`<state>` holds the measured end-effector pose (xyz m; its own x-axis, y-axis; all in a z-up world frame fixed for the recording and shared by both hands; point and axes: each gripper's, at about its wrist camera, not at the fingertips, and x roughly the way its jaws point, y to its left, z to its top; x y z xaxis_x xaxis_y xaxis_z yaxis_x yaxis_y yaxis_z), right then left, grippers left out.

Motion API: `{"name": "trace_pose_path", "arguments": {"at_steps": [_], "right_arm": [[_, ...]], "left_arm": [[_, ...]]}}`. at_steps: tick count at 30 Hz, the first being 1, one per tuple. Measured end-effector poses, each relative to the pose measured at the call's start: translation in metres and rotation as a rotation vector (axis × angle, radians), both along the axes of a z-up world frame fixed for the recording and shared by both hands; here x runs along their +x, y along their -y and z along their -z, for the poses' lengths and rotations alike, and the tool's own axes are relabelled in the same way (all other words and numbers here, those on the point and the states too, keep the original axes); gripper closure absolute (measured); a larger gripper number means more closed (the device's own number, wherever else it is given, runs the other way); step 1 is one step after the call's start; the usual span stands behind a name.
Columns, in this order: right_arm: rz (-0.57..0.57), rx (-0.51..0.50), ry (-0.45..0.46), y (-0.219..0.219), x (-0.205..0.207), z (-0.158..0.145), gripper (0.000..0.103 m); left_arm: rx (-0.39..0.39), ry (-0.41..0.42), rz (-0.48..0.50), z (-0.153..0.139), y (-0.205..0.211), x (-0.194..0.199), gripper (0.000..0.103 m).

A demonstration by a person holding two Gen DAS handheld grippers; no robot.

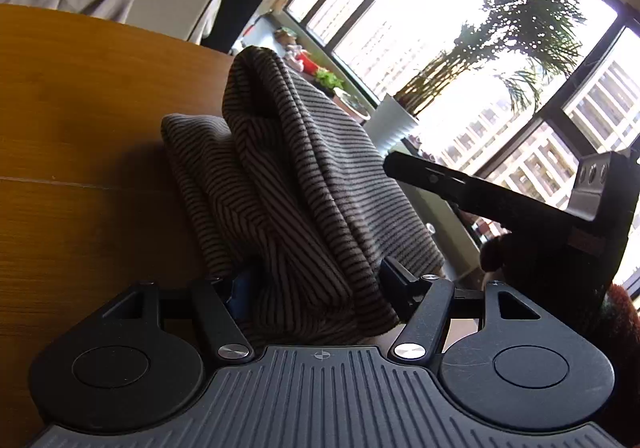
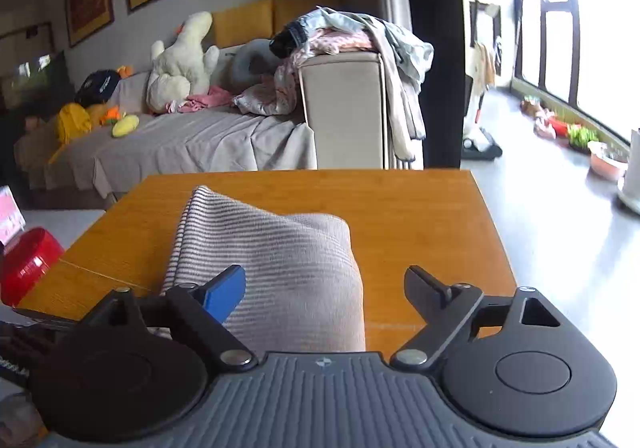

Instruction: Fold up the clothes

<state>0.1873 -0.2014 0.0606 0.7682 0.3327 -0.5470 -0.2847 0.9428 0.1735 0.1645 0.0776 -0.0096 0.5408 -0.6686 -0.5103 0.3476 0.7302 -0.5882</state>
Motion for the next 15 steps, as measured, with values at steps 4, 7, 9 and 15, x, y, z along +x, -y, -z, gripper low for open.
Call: {"name": "trace_pose_path", "arguments": {"at_steps": [4,7,9,15], "right_arm": [[-0.037,0.163,-0.109,0.014,-0.026,0.023,0.010],[-0.036,0.129,-0.100,0.008,-0.035,0.033,0.012],[-0.034,0.096,-0.089,0.004,-0.037,0.037,0.012],[-0.054,0.020,-0.052,-0.005,-0.024,0.038,0.014]], "left_arm": [[0.008,0.009,0.008,0.002,0.000,-0.001,0.033],[0.016,0.013,0.013,0.003,0.000,-0.005,0.033],[0.018,0.011,0.013,0.004,0.000,-0.006,0.034],[0.005,0.002,0.010,0.008,0.001,-0.010,0.037]]}}
